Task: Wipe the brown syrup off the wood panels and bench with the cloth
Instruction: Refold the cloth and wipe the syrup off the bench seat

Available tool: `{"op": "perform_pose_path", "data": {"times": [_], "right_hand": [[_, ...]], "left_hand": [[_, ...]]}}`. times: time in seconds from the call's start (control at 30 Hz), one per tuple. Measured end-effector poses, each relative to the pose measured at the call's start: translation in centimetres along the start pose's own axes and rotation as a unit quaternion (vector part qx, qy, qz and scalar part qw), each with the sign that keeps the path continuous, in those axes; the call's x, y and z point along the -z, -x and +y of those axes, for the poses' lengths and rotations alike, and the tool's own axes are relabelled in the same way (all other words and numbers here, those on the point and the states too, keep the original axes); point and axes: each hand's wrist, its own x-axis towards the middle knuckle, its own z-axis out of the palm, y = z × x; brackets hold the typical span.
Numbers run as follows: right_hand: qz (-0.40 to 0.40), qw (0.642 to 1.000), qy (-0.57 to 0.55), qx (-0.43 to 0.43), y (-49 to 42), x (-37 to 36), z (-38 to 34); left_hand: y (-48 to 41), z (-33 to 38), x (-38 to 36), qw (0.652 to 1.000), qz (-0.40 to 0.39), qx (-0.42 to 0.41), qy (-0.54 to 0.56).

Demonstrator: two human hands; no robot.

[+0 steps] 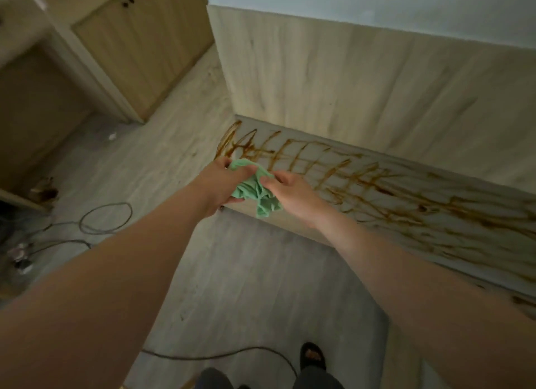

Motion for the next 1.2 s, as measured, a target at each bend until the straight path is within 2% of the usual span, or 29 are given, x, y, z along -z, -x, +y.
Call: {"op": "perform_pose_path", "data": {"times": [0.2,0.33,0.43,0.6,0.7,0.93,1.0,1.07,1.13,1.2], "right_hand": [[0.058,0.998,-0.002,-0.01,-5.4,3.6,-2.3],[0.08,0.996,-0.011,-0.025,-10.9,4.6,-4.6],[0.103,0.993,-0.04,-0.037,-15.8,4.7,-8.0],[0.158,0.979,-0.111,-0.065,-23.7,3.6,-14.2],[0.21,0.97,-0.097,-0.079,-28.0,2.8,-16.8],[0.251,0.96,-0.073,-0.103,-33.3,3.4,-18.5],[0.25,0.947,-0.166,-0.115,-34.4,3.8,-18.1],[0.226,0.919,-0.297,-0.127,-35.5,4.2,-17.2],[0.186,0.891,-0.399,-0.115,-36.2,4.8,-15.9],[0.17,0.859,-0.475,-0.087,-36.5,5.7,-14.5]], "left_hand": [[-6.2,5.2,-0.5,0.997,-0.059,-0.032,-0.031],[-10.9,9.7,2.0,0.985,-0.157,-0.028,-0.068],[-14.6,13.7,5.4,0.974,-0.197,-0.049,-0.096],[-22.9,19.4,11.3,0.955,-0.208,-0.122,-0.175],[-28.3,22.0,14.3,0.941,-0.198,-0.155,-0.226],[-36.9,24.3,14.3,0.96,-0.219,-0.073,-0.161],[-38.7,24.4,12.9,0.966,-0.213,-0.055,-0.132],[-40.4,24.0,11.3,0.974,-0.21,-0.02,-0.086],[-41.5,23.3,10.0,0.967,-0.245,0.025,-0.06],[-42.1,23.1,9.1,0.949,-0.301,0.055,-0.079]]}}
